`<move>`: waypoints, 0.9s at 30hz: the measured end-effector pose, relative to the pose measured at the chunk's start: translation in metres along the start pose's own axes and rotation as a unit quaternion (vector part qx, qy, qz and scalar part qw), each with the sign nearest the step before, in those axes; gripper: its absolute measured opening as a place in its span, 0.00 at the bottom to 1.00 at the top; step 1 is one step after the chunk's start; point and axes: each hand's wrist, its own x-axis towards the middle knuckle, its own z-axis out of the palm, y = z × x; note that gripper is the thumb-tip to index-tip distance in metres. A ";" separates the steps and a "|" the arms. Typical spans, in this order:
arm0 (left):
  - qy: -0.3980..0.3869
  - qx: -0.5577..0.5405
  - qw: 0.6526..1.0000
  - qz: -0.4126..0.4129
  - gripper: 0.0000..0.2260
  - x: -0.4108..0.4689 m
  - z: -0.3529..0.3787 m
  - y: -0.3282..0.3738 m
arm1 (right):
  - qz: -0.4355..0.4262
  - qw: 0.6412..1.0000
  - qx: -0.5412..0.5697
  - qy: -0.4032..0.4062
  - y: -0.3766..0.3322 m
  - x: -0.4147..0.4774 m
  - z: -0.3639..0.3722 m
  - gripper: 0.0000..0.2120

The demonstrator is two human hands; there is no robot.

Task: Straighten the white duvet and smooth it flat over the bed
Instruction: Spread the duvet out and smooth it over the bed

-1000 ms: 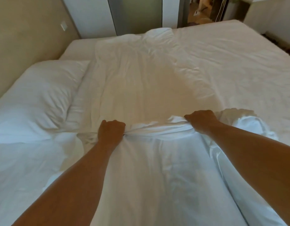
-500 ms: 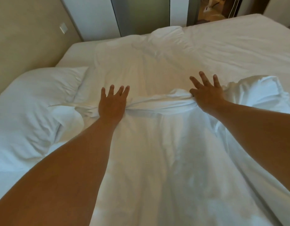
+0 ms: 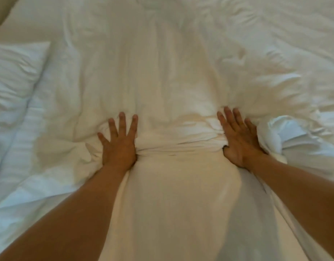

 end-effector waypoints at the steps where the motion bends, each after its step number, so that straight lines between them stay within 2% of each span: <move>1: -0.005 0.000 1.000 -0.002 0.46 -0.001 -0.003 0.000 | 0.000 1.000 0.003 -0.007 -0.001 -0.001 -0.003 0.49; 9: -0.021 0.005 1.000 -0.003 0.43 0.009 -0.018 0.003 | -0.012 1.000 0.018 0.007 0.002 0.005 -0.006 0.48; 11: -0.013 0.039 0.999 -0.009 0.41 0.003 -0.018 0.004 | -0.009 1.000 0.020 0.012 0.004 0.001 0.000 0.47; 14: 0.121 0.089 0.988 -0.041 0.36 -0.020 -0.031 0.011 | -0.006 0.999 0.015 0.037 0.002 -0.001 0.003 0.44; 16: 0.199 0.062 0.977 -0.044 0.35 -0.056 -0.041 0.024 | 0.010 0.999 -0.009 0.050 -0.001 0.001 -0.002 0.41; 17: 0.212 0.029 0.976 -0.049 0.35 -0.083 -0.041 0.032 | 0.024 0.998 -0.020 0.058 -0.003 -0.002 -0.005 0.40; 18: 0.208 -0.004 0.977 -0.053 0.33 -0.114 -0.037 0.041 | 0.038 0.996 -0.026 0.078 -0.004 -0.008 -0.007 0.39; 20: 0.146 -0.034 0.987 -0.062 0.29 -0.173 -0.021 0.055 | 0.047 0.986 -0.035 0.157 -0.008 -0.035 -0.010 0.38; 23: 0.063 -0.035 0.993 -0.088 0.27 -0.200 -0.003 0.055 | -0.036 0.962 -0.052 0.267 -0.020 -0.096 -0.007 0.34; 25: 0.010 -0.044 0.993 -0.106 0.27 -0.194 -0.009 0.063 | -0.112 0.951 -0.047 0.284 -0.026 -0.140 -0.005 0.30; 27: -0.048 -0.030 0.991 -0.121 0.29 -0.199 -0.017 0.073 | -0.158 0.957 -0.020 0.242 -0.033 -0.183 -0.004 0.27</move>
